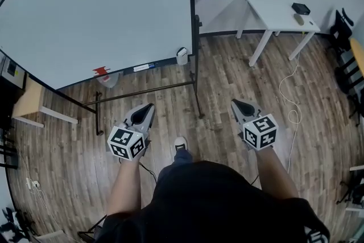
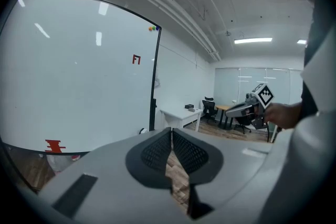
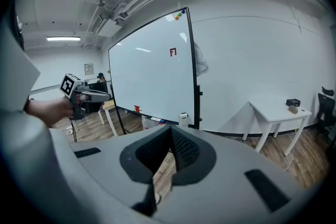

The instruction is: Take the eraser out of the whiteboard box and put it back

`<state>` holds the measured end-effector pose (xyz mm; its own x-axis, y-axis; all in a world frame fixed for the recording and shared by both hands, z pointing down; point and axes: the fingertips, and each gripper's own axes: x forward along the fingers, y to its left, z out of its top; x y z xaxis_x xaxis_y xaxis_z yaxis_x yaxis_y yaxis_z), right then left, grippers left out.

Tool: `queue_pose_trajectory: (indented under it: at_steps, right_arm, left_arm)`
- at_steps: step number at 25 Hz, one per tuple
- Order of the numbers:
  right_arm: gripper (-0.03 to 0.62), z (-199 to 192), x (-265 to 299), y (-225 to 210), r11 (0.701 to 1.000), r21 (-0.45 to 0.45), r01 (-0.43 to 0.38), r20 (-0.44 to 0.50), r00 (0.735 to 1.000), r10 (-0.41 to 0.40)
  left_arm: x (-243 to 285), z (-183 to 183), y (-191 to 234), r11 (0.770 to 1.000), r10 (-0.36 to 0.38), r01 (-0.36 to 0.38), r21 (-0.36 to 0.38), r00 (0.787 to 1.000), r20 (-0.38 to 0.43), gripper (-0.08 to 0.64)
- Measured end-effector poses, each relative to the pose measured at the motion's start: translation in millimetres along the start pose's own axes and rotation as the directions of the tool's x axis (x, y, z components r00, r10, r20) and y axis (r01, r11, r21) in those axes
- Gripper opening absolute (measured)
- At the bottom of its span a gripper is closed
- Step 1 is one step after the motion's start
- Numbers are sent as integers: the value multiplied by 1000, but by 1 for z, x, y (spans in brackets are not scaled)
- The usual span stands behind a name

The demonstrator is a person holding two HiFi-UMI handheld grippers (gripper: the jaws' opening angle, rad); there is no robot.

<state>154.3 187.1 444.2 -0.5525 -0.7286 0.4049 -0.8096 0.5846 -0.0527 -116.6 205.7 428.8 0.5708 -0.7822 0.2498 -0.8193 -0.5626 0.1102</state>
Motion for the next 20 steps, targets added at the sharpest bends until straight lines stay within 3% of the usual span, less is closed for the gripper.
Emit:
queue_pose_trajectory:
  at_steps: [20]
  right_arm:
    - [-6, 15, 73, -34, 999, 34, 28, -40, 999, -27]
  left_arm:
    - [72, 4, 58, 999, -47, 46, -19, 998, -44, 21]
